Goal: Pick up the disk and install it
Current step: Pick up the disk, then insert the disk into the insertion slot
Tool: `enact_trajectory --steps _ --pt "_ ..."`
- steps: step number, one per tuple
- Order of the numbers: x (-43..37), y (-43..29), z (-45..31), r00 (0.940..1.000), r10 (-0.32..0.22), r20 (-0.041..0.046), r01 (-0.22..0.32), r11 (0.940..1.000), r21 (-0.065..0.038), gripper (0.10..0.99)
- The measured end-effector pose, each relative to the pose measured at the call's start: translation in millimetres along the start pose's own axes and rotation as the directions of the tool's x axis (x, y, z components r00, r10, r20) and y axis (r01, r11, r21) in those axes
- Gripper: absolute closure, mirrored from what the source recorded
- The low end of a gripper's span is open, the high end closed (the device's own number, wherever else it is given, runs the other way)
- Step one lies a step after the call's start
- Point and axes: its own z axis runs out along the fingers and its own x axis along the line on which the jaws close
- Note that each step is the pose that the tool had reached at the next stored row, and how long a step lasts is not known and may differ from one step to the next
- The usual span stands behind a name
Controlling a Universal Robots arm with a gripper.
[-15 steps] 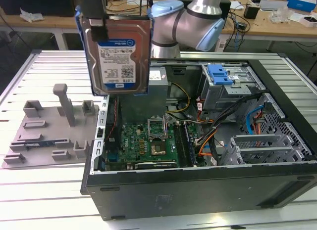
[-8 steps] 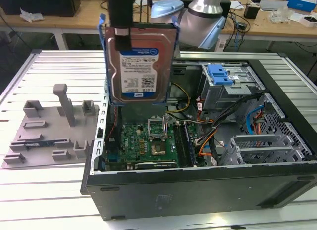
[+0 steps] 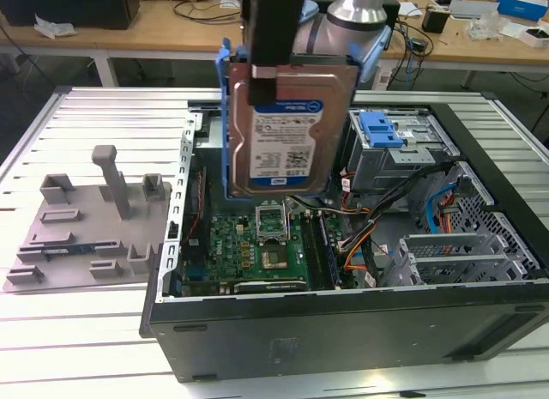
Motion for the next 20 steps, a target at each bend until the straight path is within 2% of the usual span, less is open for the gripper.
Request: enact_trajectory --steps 4,7,8,13,20 --pt "14.9 -17.0 -0.1 1.0000 0.000 0.0001 0.000 1.0000 0.000 0.718" --pt "22.8 -26.3 -0.2 1.0000 0.000 0.0001 0.000 1.0000 0.000 0.718" --pt "27.3 -31.9 -0.3 1.0000 0.000 0.0000 0.000 1.0000 0.000 0.718" --pt "38.6 -46.5 -0.3 1.0000 0.000 0.0001 0.000 1.0000 0.000 0.718" --pt "38.7 -46.9 -0.3 1.0000 0.000 0.0001 0.000 1.0000 0.000 0.718"
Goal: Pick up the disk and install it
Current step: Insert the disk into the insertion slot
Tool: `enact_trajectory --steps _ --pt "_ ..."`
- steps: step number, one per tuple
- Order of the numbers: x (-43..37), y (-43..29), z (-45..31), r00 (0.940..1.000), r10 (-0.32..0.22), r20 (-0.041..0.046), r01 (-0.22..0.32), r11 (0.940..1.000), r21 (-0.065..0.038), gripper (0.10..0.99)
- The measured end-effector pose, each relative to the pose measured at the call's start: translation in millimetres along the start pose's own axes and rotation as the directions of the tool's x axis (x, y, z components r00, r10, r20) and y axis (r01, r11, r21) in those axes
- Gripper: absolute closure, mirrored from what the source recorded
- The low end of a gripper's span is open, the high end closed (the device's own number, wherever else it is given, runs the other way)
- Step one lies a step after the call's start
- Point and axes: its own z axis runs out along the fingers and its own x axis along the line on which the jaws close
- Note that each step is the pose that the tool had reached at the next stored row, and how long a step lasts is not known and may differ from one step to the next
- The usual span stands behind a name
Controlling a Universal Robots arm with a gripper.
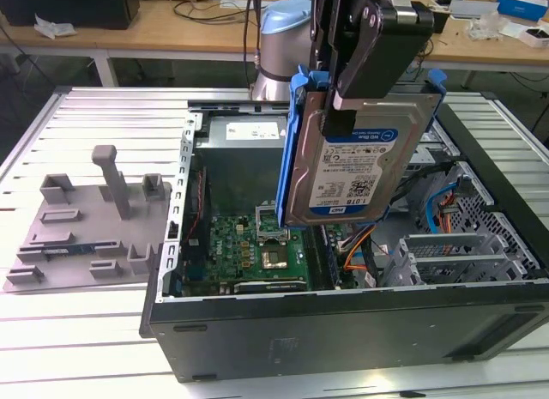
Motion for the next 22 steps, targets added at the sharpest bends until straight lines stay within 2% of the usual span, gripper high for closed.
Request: enact_trajectory --steps 9,10,11,12,13,18,22 --pt "-0.2 0.2 0.0 1.0000 0.000 0.0001 0.000 1.0000 0.001 0.718" --pt "-0.3 0.5 0.2 1.0000 0.000 0.0036 0.000 1.0000 0.002 0.718" --pt "-0.2 1.0 0.2 0.9999 0.000 0.0137 0.000 1.0000 0.007 0.718" --pt "0.0 1.2 0.2 0.9995 -0.001 0.0307 0.000 0.9999 0.014 0.718" --pt "0.9 1.4 0.5 0.9993 0.001 0.0379 -0.002 0.9998 0.017 0.718" --pt "0.9 1.2 1.8 0.9968 0.069 0.0392 -0.070 0.9974 0.016 0.718" --pt "0.9 1.2 1.8 0.9968 0.070 0.0393 -0.071 0.9974 0.016 0.718"
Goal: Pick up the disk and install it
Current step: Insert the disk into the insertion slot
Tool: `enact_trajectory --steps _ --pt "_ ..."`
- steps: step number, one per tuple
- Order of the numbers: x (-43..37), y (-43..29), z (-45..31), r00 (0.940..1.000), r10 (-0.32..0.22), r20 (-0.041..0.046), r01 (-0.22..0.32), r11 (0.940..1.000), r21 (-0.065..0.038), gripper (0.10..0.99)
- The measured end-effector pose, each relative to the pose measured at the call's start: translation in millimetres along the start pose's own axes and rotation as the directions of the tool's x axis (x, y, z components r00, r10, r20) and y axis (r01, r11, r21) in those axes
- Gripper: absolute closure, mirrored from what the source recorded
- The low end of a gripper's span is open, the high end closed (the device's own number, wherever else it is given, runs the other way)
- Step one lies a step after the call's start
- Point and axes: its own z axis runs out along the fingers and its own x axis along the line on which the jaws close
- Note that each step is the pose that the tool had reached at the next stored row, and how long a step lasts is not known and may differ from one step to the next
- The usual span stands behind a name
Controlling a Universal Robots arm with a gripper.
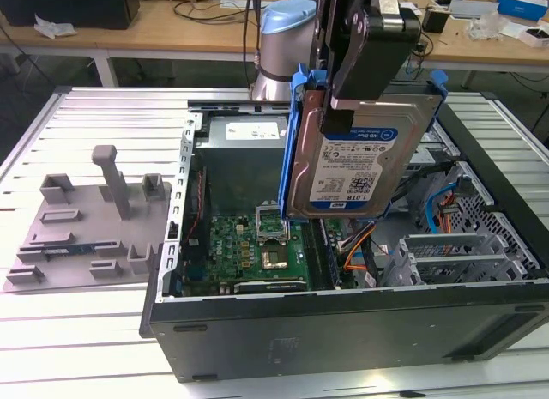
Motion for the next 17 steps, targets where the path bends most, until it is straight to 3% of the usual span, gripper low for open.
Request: enact_trajectory --steps 5,7,8,17 --pt "0.1 0.0 0.2 1.0000 0.000 0.0024 0.000 1.0000 0.001 0.718" --pt "2.9 0.0 0.0 0.9998 0.000 0.0180 0.000 0.9999 0.010 0.718" --pt "5.2 -0.1 -0.1 0.9998 -0.001 0.0196 0.000 0.9999 0.013 0.718" --pt "7.0 -4.8 0.7 0.9994 -0.027 0.0196 0.027 0.9996 0.013 0.718"
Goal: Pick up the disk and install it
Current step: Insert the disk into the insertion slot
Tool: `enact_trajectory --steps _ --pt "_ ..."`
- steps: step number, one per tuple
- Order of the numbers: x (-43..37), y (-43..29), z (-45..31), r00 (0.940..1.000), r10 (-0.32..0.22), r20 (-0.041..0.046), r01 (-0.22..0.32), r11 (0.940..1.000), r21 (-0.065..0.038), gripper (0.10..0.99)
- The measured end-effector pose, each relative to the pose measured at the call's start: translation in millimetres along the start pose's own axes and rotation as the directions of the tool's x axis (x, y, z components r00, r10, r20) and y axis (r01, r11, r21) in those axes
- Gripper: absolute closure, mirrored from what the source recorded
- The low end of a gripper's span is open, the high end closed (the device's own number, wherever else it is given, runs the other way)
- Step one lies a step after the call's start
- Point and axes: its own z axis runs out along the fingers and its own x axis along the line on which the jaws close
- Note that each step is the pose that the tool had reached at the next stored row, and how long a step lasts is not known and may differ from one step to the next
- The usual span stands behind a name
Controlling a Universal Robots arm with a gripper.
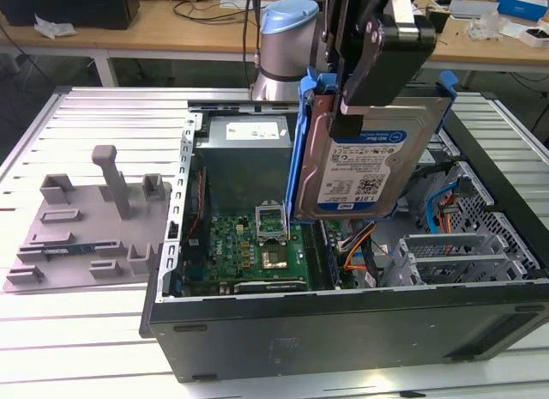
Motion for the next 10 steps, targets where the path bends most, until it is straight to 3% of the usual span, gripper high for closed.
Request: enact_trajectory --steps 10 --pt "1.3 -4.5 1.0 0.9998 -0.021 0.0001 0.021 0.9998 -0.001 0.718"
